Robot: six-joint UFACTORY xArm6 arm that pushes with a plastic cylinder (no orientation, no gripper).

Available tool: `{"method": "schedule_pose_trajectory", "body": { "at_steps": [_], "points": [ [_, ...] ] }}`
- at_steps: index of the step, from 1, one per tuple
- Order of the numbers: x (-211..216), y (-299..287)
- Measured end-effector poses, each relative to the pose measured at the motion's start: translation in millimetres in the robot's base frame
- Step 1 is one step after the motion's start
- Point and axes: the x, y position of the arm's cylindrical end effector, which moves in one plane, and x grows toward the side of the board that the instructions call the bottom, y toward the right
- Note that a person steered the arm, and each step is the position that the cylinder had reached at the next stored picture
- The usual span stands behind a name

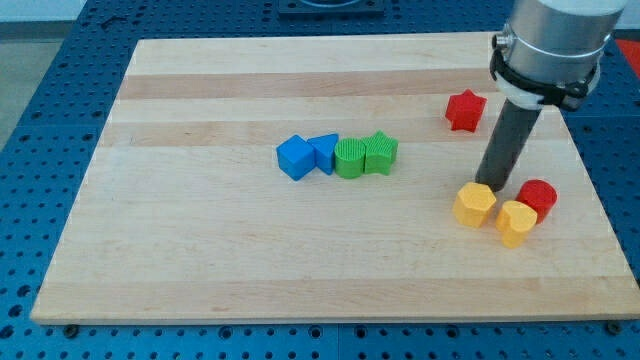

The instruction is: Push the red circle closer to yellow hexagon

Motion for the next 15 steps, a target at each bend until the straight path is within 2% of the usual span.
{"method": "schedule_pose_trajectory", "body": {
  "at_steps": [3, 4, 6, 8, 9, 13, 15],
  "points": [
    [5, 4],
    [-7, 24],
    [-8, 119],
    [31, 98],
    [35, 73],
    [19, 41],
    [13, -10]
  ]
}}
